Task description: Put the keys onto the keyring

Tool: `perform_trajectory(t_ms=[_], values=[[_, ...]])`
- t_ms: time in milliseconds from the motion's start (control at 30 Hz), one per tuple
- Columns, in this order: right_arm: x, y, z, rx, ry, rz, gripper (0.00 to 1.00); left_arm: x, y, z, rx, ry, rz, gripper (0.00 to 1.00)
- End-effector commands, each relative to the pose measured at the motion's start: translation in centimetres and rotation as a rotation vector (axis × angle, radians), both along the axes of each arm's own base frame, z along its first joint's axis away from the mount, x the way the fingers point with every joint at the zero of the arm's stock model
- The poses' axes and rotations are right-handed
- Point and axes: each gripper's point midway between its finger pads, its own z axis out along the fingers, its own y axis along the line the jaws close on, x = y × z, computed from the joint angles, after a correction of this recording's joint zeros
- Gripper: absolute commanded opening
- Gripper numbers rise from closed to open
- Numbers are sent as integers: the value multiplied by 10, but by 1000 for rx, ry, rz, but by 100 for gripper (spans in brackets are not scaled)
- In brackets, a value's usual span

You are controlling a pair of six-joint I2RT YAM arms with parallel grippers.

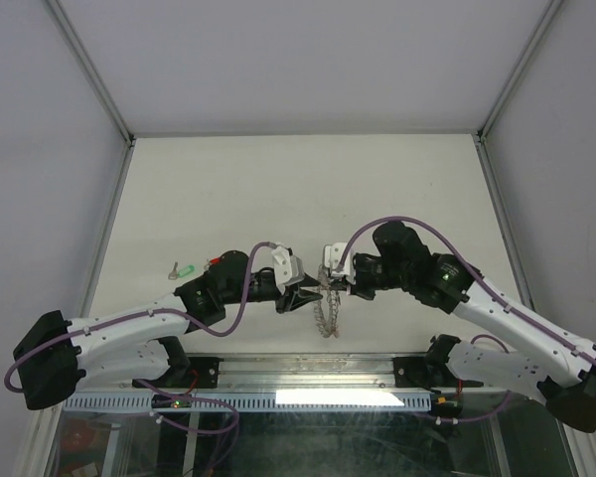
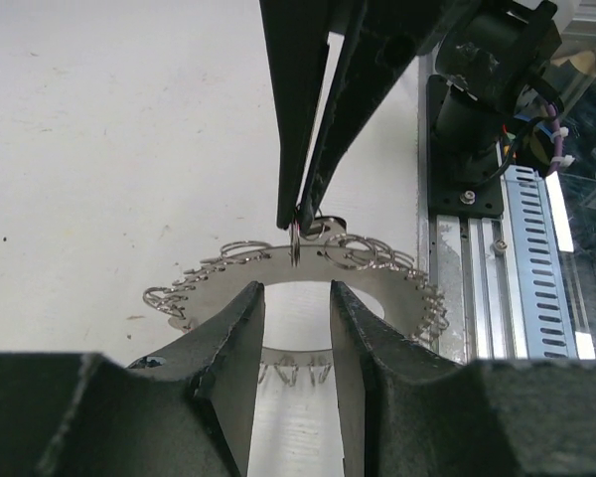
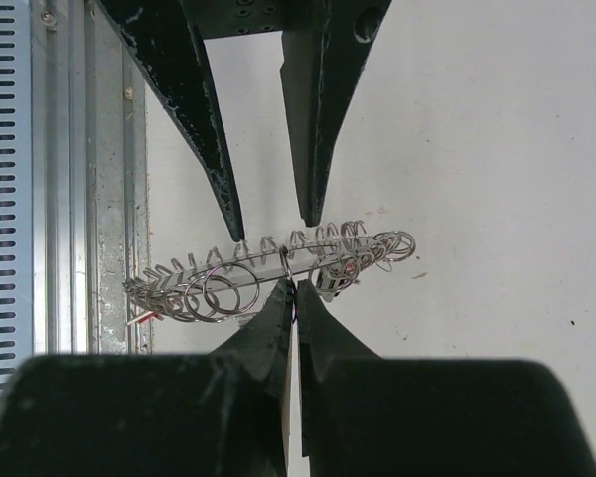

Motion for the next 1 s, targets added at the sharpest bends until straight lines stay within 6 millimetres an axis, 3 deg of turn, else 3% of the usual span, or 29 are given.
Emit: perform_trajectory(t_ms=[0, 633, 967], values=[[6, 16, 32, 88, -83, 32, 0, 6, -10, 40, -108, -57, -12, 31], [3, 25, 28, 61, -110, 50, 0, 5, -20, 31, -65, -36, -59, 25], [9, 17, 29, 45, -148, 11, 0, 3, -20, 20, -15, -22, -75, 25]])
